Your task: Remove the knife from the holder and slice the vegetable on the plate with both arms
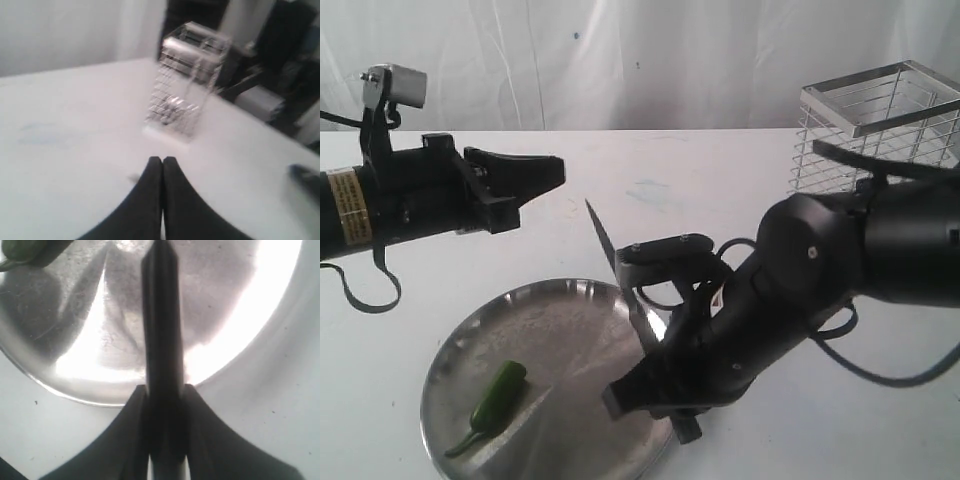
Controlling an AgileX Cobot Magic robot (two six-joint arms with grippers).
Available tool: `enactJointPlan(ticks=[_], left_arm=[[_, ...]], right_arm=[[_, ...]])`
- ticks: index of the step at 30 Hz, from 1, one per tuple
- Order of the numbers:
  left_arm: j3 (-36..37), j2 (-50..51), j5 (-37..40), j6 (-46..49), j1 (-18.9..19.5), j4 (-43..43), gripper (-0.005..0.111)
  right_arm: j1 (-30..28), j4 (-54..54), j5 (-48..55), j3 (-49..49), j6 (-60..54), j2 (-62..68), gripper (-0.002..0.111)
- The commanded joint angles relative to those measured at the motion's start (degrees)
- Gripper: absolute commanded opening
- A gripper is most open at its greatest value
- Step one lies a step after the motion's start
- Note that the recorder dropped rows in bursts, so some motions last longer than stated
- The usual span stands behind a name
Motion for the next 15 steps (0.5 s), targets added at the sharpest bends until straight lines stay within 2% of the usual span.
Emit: enactJointPlan(ticks=[1,4,8,12,15], left_arm=[[-0.44,-1.26,30.6,-2.06,0.87,2.22,0.0],[-2.58,-1.26,44.14,-8.54,-0.42,11.97,0.0],[-3.43,-1.26,53.06,-15.43,-4.81,26.91,0.0],[-2.97,0.16,59.41,-8.06,-9.08,31.06,0.0],[-2.12,1.18,59.17,-2.38,-11.87,30.88,0.002]], right_arm=[[-3.69,-0.67,13.4,-4.58,-3.26,-0.08,0.0],[-4.31,-0.55,22.46,-8.0,-5.94,-0.08,0.0],[-4.31,-1.19,27.68,-9.41,-7.63,-0.08,0.0],[-4.31,-2.72,27.01,-9.41,-7.63,-0.21,0.0],[-4.31,-2.72,26.66,-9.41,-7.52,-0.21,0.0]])
